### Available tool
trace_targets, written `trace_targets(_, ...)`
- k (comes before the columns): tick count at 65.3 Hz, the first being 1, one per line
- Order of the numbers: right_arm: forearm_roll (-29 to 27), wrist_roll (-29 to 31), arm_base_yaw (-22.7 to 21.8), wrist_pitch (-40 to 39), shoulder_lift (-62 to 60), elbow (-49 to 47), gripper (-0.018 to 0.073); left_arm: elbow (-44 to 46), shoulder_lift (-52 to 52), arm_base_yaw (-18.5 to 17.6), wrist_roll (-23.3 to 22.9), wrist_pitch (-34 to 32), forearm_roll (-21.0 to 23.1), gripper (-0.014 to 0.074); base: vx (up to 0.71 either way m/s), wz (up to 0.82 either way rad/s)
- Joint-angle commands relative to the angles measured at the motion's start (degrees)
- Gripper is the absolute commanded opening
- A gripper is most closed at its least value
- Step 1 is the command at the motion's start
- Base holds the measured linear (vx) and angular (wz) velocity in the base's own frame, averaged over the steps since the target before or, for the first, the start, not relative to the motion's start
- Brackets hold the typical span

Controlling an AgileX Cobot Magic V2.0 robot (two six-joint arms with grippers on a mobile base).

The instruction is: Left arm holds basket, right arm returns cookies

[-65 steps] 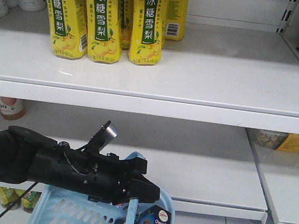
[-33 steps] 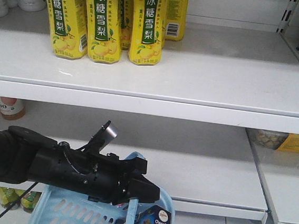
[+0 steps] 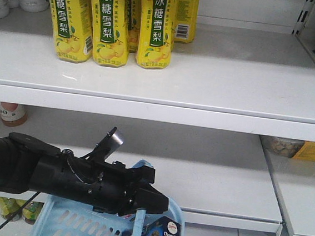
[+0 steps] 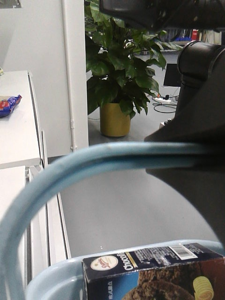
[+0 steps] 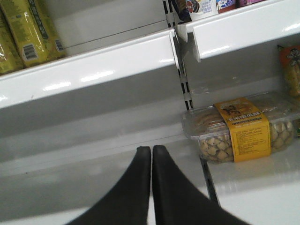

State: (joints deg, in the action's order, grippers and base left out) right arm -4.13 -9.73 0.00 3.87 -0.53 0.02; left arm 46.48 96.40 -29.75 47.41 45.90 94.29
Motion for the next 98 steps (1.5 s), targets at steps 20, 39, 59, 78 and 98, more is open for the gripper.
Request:
trace_targets(20,-0.8,0.4,-0.3,14.8,21.8,-23.1,-0.0008,1.6,-2.8,0.0,2.4,2.4,3.2,-0.0006,0.00,0.00)
trace_targets(39,-4.4,-0.2,-0.3,14.0,31.0,-27.1,-0.0008,1.6,-2.8,0.0,2.4,2.4,3.2,-0.0006,0.00,0.00)
trace_targets(59,-4.9,-0.1,-0.2,17.3,34.0,-27.1,0.0022,1.6,-2.8,0.0,2.4,2.4,3.2,-0.0006,0.00,0.00)
trace_targets(78,-10.7,0.2,1.3,19.7,34.9,-27.1,0.0246,1.6,-2.8,0.0,2.4,2.4,3.2,-0.0006,0.00,0.00)
trace_targets(98,-15.1,2.9,14.1,22.9,41.7,-27.1,0.0461,1.6,-2.8,0.0,2.4,2.4,3.2,-0.0006,0.00,0.00)
